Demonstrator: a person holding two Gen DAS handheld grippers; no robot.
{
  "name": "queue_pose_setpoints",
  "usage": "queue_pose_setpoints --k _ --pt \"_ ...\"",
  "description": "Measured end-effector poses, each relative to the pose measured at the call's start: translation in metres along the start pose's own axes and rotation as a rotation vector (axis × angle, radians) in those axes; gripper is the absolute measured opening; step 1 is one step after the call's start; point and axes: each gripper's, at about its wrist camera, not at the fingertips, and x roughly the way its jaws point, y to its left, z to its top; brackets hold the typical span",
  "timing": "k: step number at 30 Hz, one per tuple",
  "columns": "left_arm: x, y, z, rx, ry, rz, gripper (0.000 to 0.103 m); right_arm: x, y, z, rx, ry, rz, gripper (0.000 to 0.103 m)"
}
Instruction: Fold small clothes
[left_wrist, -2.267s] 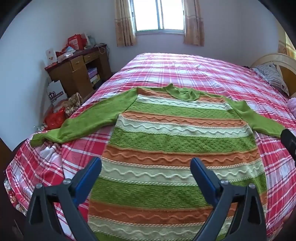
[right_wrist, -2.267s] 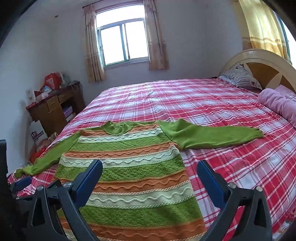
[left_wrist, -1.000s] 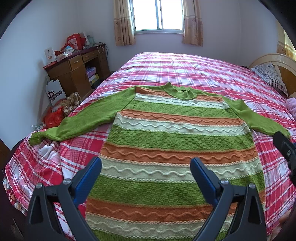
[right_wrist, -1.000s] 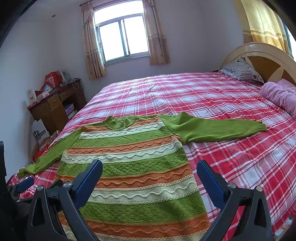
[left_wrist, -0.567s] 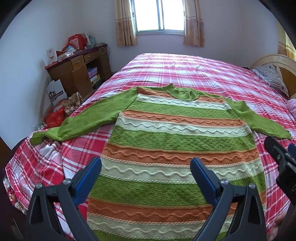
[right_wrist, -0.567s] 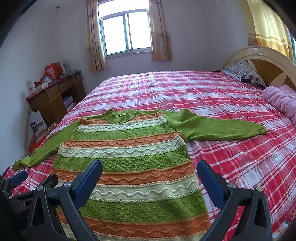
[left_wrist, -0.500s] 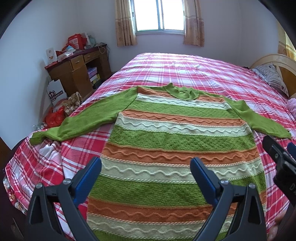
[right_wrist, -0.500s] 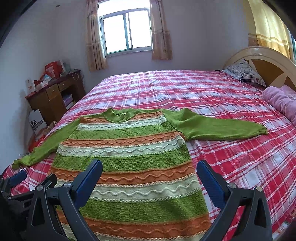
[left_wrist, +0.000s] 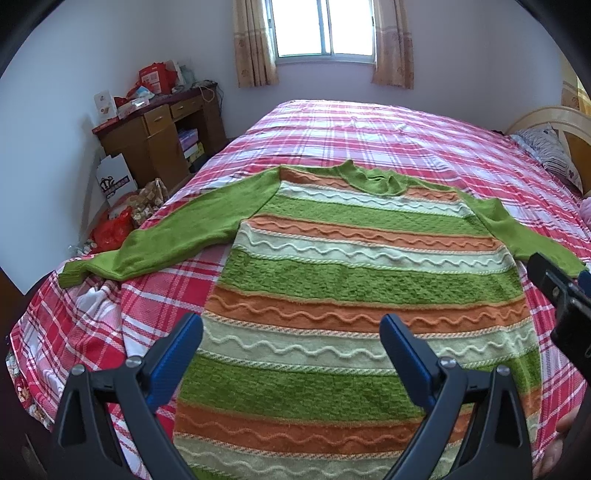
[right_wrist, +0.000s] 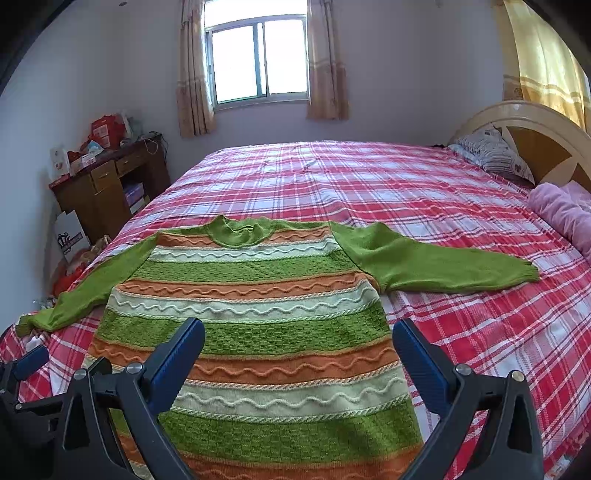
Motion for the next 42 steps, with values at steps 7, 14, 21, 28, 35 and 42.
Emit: queue_pose_setpoints --k 7,14,21,28,35,42 --pt "0.016 -0.007 0.01 0.006 -0.002 -0.012 0.099 0.013 -0.016 0.007 0.014 -0.008 -0.043 0.102" --pt "0.043 -0.007 0.031 0.012 -0.053 -0.021 0.099 0.045 -0.071 0.026 0.103 0.033 -0.062 0.102" --pt "0.086 0.0 0.058 -0.008 -0.062 0.061 0.099 0.083 -0.172 0.038 0.211 0.07 -0.169 0.101" --pt "0.124 0.001 0.057 -0.038 -0.067 0.107 0.099 0.099 -0.338 0.028 0.579 0.07 -0.278 0.064" --pt "0.15 0.003 0.049 -0.078 0.029 0.117 0.099 0.118 -0.453 -0.001 0.91 0.072 -0.296 0.064" --pt "0.151 -0.002 0.047 -0.067 0.047 0.123 0.103 0.153 -0.456 0.02 0.806 0.085 -0.283 0.064"
